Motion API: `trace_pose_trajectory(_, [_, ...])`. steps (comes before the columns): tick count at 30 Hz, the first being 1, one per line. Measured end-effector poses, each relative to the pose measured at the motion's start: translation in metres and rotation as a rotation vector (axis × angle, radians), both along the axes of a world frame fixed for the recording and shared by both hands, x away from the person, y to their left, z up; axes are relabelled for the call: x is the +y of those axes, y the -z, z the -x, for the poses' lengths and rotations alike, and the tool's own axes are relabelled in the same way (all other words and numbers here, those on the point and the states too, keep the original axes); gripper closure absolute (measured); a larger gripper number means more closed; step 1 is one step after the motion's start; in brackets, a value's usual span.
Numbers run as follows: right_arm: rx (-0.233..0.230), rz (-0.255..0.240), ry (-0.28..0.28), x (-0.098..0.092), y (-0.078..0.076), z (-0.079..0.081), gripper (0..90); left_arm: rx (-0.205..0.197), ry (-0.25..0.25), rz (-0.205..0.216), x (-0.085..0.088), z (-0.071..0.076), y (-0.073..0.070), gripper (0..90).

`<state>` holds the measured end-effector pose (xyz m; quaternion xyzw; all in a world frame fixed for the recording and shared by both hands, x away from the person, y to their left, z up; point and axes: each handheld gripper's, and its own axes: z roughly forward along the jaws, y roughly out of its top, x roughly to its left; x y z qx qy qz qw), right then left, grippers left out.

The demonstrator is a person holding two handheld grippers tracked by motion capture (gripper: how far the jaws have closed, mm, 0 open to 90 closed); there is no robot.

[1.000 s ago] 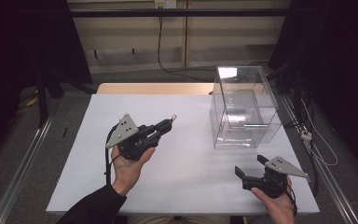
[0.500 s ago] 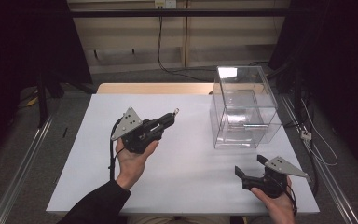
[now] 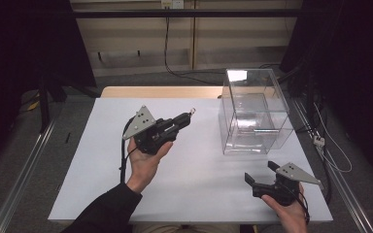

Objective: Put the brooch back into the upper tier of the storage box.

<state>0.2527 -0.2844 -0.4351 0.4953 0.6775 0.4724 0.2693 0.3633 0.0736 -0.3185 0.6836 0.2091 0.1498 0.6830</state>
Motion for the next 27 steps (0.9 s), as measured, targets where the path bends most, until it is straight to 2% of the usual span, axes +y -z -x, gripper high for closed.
trace_pose_trajectory(6, [-0.002,0.003,0.0,0.0,0.0,0.0,4.6,-0.001,0.026,-0.004,-0.009,0.0,-0.003,84.0])
trace_pose_trajectory(11, [-0.003,0.003,0.0,0.0,0.0,0.0,4.6,0.006,0.046,0.017,-0.015,0.002,-0.001,84.1])
trace_pose_trajectory(13, [-0.001,0.003,0.0,0.0,0.0,0.0,4.6,0.005,0.05,0.003,-0.018,0.002,0.0,84.1])
trace_pose_trajectory(27, [-0.01,0.0,0.002,-0.001,-0.001,0.001,4.6,0.007,0.089,0.002,-0.036,0.0,-0.005,84.0])
